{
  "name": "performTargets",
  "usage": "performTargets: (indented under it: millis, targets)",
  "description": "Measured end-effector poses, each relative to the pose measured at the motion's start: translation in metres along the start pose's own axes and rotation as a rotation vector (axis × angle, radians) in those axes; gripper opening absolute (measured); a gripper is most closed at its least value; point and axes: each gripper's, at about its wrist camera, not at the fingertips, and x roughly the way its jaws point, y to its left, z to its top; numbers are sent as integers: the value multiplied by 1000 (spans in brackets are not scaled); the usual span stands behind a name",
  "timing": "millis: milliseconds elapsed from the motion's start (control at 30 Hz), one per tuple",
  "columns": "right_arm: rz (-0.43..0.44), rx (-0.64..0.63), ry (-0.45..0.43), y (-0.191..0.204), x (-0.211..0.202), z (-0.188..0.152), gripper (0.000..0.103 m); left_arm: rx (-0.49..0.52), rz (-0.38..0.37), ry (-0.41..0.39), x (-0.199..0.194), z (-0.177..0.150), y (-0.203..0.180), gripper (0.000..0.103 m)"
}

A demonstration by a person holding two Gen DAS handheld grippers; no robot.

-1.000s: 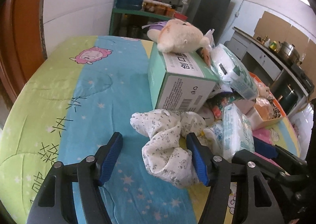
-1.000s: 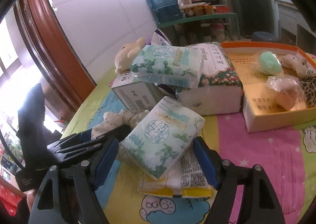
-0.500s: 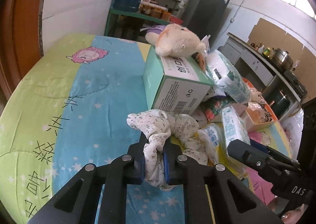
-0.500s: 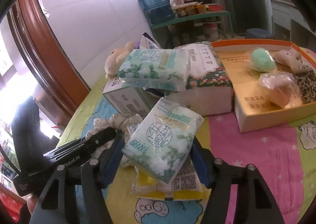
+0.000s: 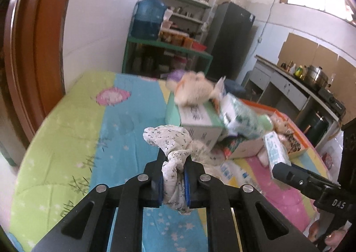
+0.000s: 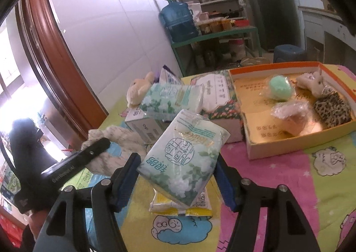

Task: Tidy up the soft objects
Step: 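Carry the scrunchie and tissue pack over the box with both tools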

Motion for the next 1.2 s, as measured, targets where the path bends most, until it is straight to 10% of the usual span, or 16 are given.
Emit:
performTargets:
  millis: [567, 1200]
  targets:
    - [-48, 13, -125, -22, -49, 26, 66, 115, -74, -150, -49, 42, -57, 13]
    - [-149, 94, -227, -105, -86, 49, 66, 235, -189, -119, -3, 70, -154, 13]
